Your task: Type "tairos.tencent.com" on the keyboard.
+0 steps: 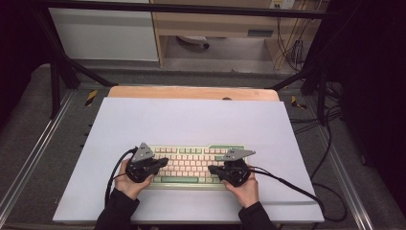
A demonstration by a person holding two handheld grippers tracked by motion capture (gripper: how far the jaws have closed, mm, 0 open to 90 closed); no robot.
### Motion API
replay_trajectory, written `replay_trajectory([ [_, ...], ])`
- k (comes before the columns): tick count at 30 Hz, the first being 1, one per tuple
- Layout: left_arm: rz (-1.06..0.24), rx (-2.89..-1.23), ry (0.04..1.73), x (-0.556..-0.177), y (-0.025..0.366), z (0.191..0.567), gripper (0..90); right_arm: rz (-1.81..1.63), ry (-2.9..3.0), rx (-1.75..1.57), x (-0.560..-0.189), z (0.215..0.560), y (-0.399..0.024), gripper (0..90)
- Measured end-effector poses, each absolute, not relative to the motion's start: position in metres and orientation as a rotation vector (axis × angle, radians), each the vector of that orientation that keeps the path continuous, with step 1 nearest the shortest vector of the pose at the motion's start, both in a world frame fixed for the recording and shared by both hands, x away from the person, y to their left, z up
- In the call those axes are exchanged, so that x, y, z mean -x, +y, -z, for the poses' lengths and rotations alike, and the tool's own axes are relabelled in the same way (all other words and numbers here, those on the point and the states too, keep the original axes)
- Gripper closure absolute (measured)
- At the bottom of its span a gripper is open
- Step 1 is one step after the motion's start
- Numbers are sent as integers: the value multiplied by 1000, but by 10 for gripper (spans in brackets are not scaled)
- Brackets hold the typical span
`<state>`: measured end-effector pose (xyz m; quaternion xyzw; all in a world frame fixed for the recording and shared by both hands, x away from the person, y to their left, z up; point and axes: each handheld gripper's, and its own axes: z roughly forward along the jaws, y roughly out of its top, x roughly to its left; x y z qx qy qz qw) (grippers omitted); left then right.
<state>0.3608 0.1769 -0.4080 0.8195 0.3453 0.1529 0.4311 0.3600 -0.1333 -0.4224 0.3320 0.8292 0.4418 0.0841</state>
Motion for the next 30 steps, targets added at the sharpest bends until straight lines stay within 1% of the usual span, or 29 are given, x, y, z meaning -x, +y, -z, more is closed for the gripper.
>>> replay_trajectory([
  [21, -380, -2097, 885, -378, 150, 423, 900, -1314, 2474, -985, -359, 422, -135, 900],
  [30, -382, -2114, 884, -380, 147, 429, 900, -1316, 2474, -984, -359, 422, -135, 900],
])
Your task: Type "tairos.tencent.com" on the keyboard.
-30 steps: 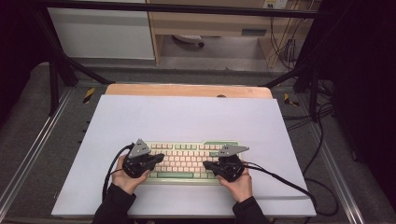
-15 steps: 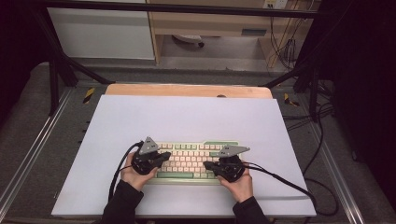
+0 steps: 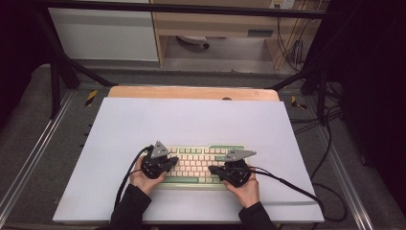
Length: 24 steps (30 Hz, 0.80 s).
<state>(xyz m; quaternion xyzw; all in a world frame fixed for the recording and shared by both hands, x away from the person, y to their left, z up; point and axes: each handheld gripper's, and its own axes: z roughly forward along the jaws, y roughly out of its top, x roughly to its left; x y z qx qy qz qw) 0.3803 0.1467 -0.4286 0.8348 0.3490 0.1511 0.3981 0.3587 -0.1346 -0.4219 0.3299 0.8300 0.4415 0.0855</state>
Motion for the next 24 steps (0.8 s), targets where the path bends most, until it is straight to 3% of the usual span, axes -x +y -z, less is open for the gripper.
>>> replay_trajectory([
  [24, -383, -2079, 847, -366, 168, 412, 900, -1323, 2467, -985, -359, 419, -136, 900],
])
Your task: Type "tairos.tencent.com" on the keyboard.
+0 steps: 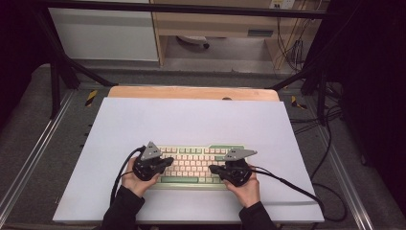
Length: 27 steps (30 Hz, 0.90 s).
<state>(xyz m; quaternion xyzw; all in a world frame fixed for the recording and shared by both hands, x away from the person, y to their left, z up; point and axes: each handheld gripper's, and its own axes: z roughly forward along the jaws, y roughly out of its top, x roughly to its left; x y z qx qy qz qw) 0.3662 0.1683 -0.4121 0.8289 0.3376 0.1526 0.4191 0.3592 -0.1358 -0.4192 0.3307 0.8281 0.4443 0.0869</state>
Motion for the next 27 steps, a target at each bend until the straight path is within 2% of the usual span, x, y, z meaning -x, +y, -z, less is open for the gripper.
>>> replay_trajectory([
  [27, -376, -2040, 911, -346, 218, 420, 898, -1343, 2484, -966, -365, 416, -118, 900],
])
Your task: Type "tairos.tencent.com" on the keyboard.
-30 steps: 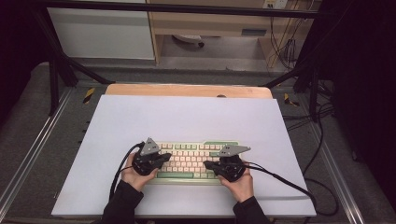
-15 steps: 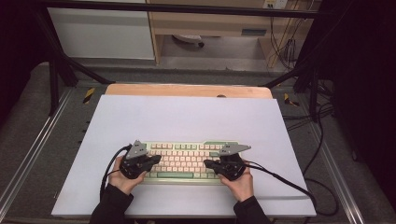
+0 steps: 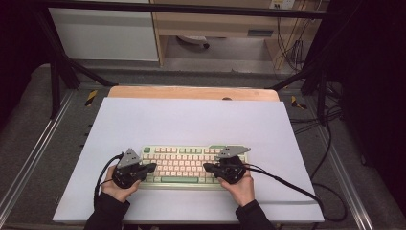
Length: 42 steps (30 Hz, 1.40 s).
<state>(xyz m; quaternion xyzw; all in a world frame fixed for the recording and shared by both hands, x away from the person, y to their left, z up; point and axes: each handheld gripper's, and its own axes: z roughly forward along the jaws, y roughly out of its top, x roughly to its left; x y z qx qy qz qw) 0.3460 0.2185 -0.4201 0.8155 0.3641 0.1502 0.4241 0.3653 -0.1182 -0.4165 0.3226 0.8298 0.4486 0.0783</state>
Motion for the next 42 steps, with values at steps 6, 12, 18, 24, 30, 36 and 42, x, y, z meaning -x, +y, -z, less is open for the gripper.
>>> replay_trajectory([
  [6, -373, -2036, 914, -345, 222, 422, 898, -1321, 2520, -953, -365, 424, -108, 900],
  [12, -371, -2042, 916, -346, 223, 424, 898, -1288, 2537, -950, -364, 428, -107, 900],
  [18, -367, -2044, 912, -345, 222, 425, 898, -1267, 2546, -943, -364, 432, -106, 900],
  [24, -363, -2043, 909, -345, 221, 425, 898, -1255, 2549, -936, -364, 435, -106, 900],
  [30, -361, -2044, 904, -345, 218, 425, 898, -1267, 2540, -934, -363, 431, -108, 900],
  [36, -354, -2044, 892, -345, 213, 424, 897, -1280, 2517, -942, -363, 426, -113, 900],
  [42, -347, -2049, 882, -345, 206, 423, 897, -1298, 2492, -960, -364, 422, -121, 900],
])
